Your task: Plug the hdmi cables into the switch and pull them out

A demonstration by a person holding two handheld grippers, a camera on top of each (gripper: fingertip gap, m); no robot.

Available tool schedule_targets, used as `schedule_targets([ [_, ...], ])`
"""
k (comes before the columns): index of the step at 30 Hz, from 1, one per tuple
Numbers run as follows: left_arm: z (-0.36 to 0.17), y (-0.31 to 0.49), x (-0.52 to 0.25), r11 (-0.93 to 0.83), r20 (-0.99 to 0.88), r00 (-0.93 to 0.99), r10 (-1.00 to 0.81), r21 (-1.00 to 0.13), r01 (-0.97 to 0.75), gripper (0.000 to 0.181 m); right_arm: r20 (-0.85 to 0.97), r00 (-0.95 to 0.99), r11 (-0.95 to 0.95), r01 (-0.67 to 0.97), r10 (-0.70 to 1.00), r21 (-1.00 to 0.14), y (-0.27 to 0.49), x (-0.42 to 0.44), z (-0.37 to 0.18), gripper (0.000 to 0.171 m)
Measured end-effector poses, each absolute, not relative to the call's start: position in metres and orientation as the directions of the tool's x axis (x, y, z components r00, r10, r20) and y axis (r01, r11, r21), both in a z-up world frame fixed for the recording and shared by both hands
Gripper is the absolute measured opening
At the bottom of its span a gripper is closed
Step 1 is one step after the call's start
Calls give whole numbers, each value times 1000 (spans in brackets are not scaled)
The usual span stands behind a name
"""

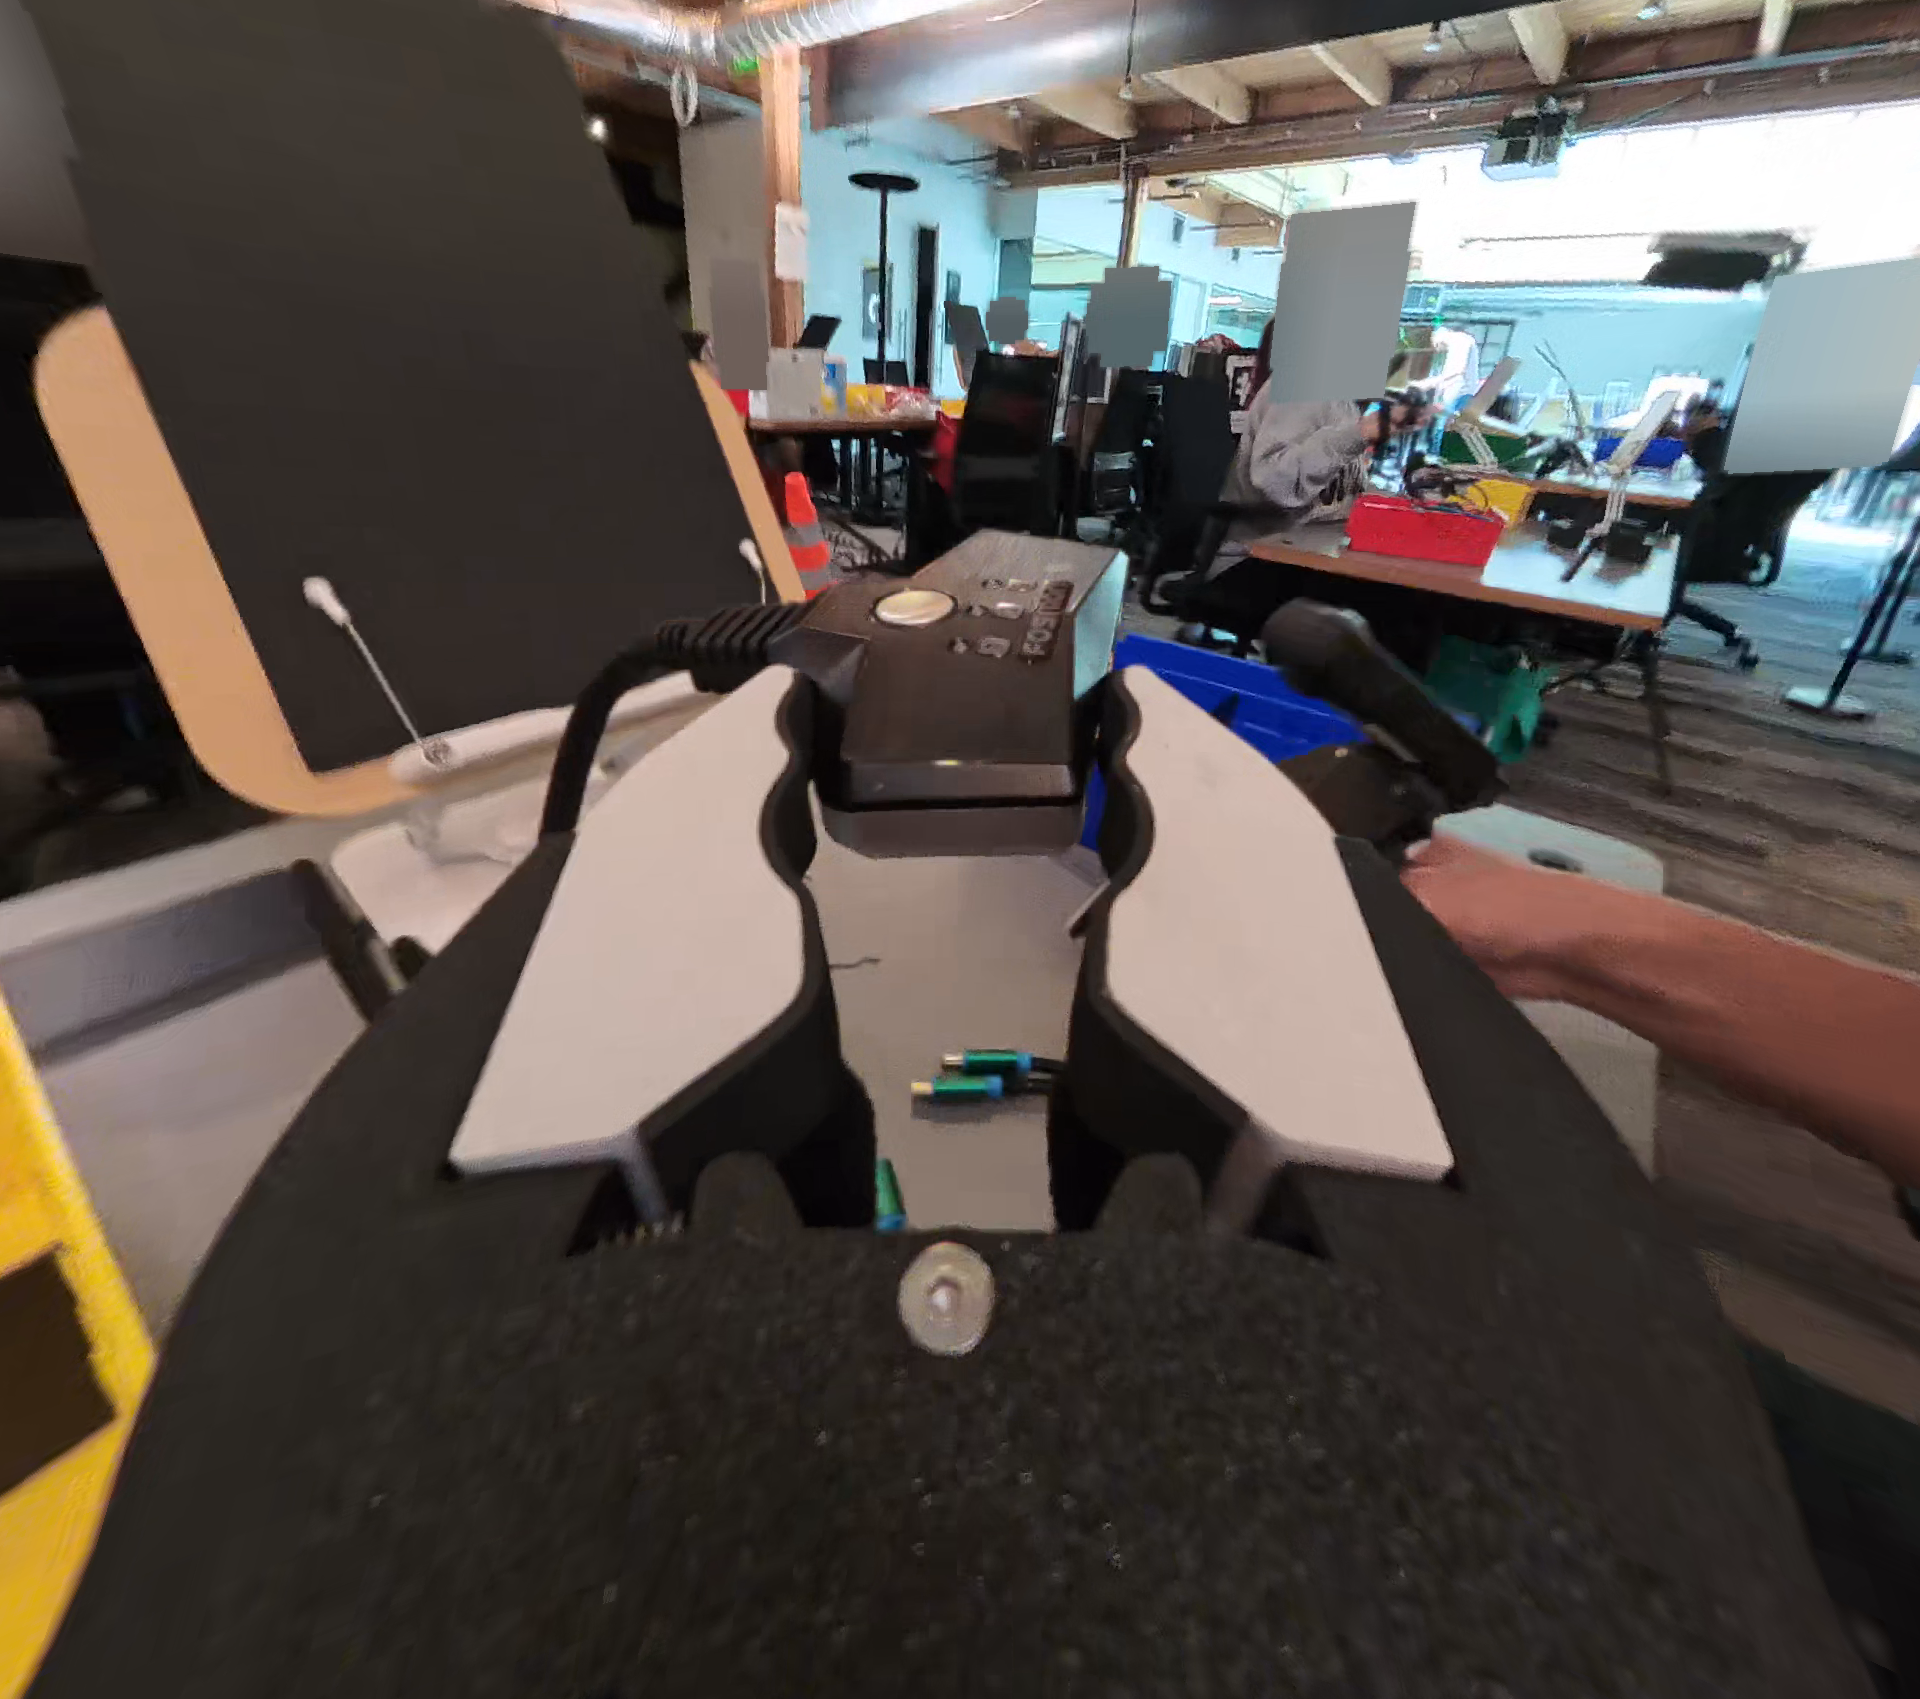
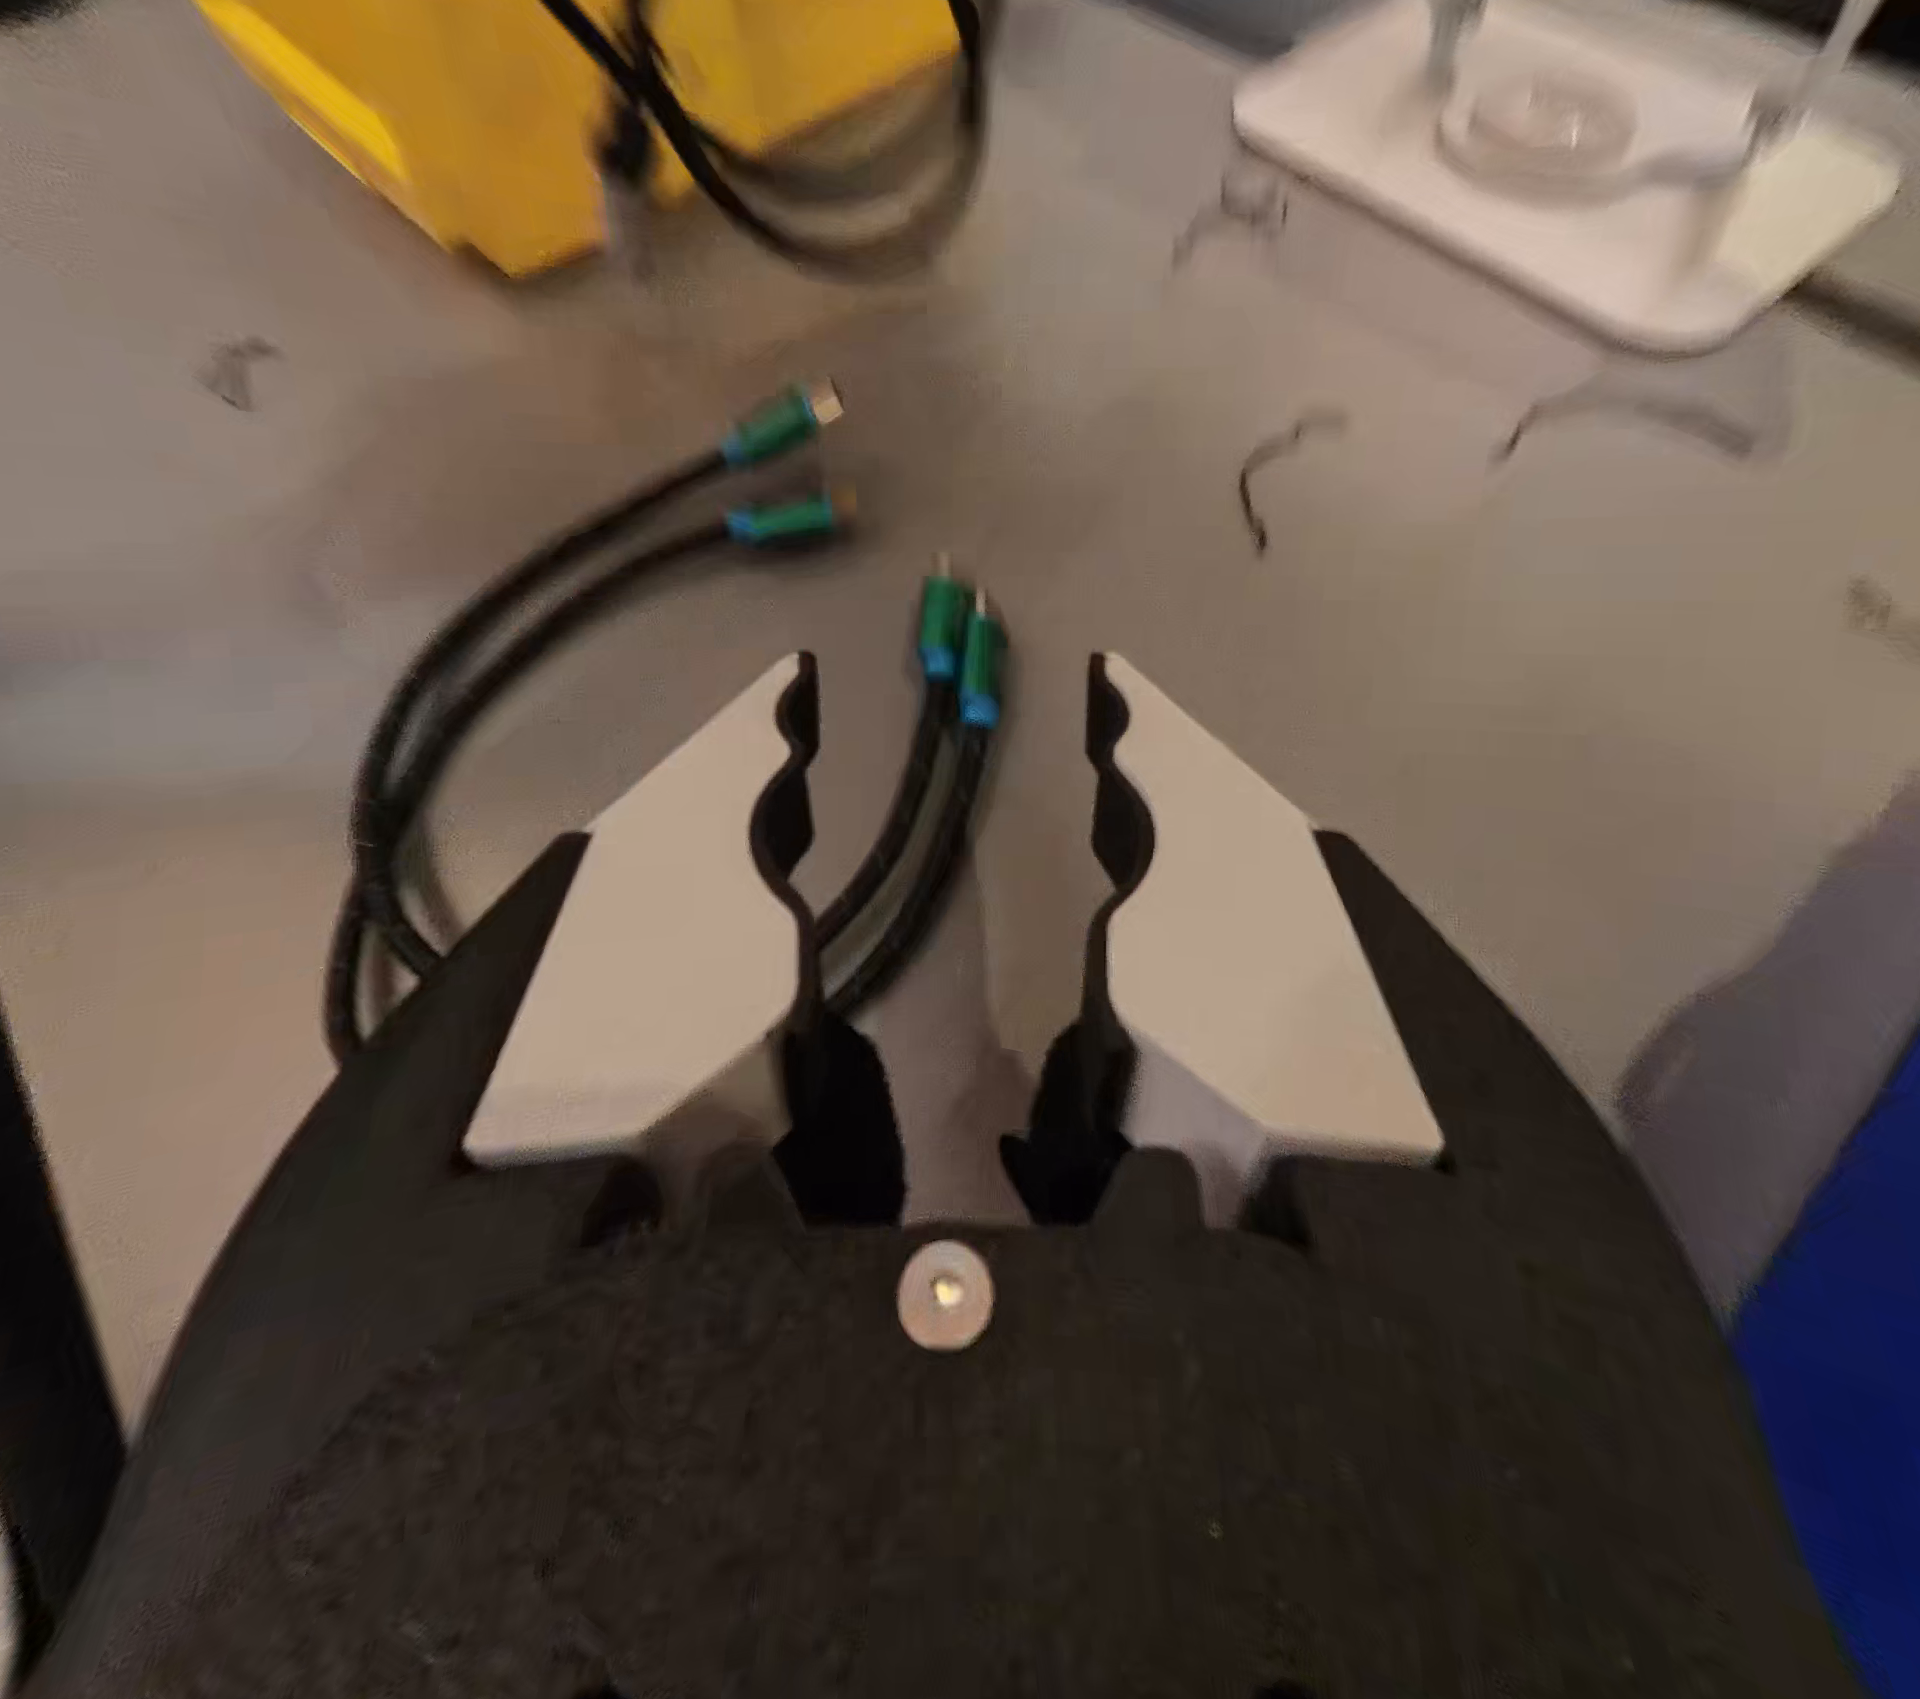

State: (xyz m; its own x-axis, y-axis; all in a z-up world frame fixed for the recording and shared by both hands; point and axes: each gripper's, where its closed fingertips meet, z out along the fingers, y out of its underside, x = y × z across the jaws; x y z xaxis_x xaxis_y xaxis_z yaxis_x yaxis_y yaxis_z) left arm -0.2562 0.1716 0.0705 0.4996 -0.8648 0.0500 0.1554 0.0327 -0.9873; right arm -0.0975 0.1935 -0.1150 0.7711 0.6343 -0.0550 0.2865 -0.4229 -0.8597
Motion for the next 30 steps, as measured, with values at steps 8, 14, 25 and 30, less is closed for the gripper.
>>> schedule_targets([
  [8, -10, 151, -265, 61, -22, 530, -847, -997, 56, 52, -266, 772, -645, 232, 578, -729, 191, -101, -178, 32],
  [14, -35, 158, -260, 30, -37, 540, -841, -999, -21, 52, -317, 787, -690, 181, 529, -701, 194, -108, -188, 13],
  [25, -44, 160, -254, -41, 31, 536, -844, -999, -5, 52, -144, 799, -608, 313, 583, -729, 191, -76, -172, 6],
  [30, -47, 161, -254, -44, 25, 535, -844, -999, -23, 52, -236, 767, -596, 228, 597, -770, 190, -75, -152, 6],
])
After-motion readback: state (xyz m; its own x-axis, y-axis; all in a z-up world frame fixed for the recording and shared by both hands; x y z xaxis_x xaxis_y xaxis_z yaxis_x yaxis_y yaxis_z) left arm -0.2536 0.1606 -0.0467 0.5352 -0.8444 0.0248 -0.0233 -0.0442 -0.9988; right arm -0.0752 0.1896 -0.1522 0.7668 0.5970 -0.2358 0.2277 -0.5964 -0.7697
